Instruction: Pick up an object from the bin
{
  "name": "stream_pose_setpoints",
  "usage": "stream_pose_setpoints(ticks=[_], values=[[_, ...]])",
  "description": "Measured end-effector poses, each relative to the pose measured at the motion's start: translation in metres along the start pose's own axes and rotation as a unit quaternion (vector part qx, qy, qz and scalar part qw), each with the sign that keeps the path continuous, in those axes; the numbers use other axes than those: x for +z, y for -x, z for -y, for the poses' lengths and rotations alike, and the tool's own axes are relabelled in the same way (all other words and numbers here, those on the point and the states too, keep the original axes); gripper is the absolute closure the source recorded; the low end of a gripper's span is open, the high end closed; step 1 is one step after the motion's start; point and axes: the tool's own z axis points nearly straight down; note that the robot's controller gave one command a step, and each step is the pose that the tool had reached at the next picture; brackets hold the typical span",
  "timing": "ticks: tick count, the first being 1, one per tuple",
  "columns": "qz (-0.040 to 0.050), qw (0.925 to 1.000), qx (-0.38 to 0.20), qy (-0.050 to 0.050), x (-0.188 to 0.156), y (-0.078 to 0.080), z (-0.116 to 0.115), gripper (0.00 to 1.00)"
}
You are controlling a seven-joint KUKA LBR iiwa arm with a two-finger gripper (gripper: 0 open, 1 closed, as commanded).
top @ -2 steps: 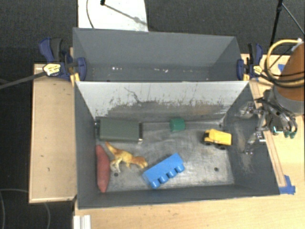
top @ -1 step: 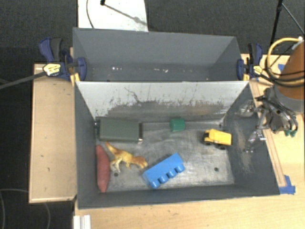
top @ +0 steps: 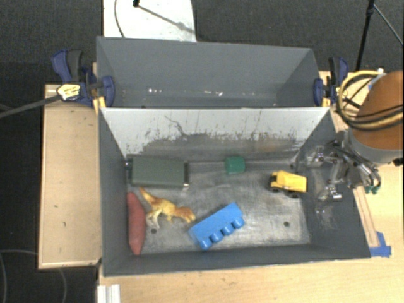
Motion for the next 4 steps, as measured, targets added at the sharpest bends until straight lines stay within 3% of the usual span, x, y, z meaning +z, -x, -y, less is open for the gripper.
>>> stream_pose_setpoints(ticks=[1,2,3,4], values=[[-0.0024,0.9962,-0.087,0.001,0.053,-0.008,-0.01,0.0],[-0.0024,0.9918,-0.127,0.002,0.075,-0.003,-0.009,0.0],[-0.0015,0.9997,-0.025,0.0,0.056,0.061,-0.054,1.0],[-0.0015,0.9997,-0.025,0.0,0.057,0.061,-0.054,1.0]])
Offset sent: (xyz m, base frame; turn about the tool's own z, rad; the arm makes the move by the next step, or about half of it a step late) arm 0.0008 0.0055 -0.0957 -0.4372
